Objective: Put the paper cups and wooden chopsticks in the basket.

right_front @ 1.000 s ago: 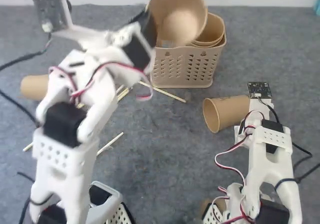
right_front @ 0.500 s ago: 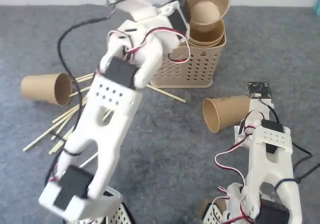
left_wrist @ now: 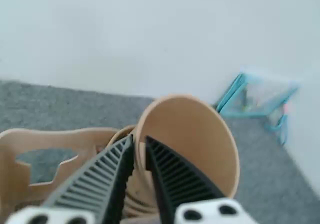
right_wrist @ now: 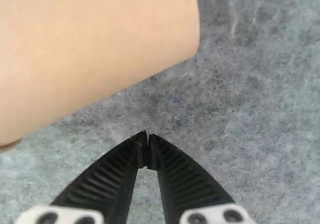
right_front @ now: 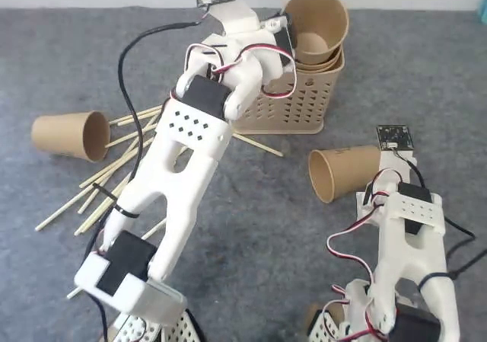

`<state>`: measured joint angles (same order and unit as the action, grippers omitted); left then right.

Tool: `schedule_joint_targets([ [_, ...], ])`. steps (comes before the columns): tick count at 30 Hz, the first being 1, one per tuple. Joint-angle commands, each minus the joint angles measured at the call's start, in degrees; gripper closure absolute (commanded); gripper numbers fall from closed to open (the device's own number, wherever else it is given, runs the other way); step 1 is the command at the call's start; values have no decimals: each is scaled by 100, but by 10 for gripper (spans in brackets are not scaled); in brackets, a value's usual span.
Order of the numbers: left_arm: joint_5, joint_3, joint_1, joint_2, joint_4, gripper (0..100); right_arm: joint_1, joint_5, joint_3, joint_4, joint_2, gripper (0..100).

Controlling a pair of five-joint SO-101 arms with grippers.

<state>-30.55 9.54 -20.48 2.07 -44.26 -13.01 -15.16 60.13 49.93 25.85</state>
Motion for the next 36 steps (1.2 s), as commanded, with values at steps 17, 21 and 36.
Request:
schedule_joint_targets([
  [17, 2163, -251, 2013, -4123, -4123, 735, 22, -53, 18, -48, 374, 990],
  [21, 2470, -1877, 3068, -4976, -4185, 735, 75, -53, 448, -22, 1112, 990],
  [36, 2505, -7960, 4273, -8958, -2233, 735, 1112, -105, 1582, 523, 4971, 908],
])
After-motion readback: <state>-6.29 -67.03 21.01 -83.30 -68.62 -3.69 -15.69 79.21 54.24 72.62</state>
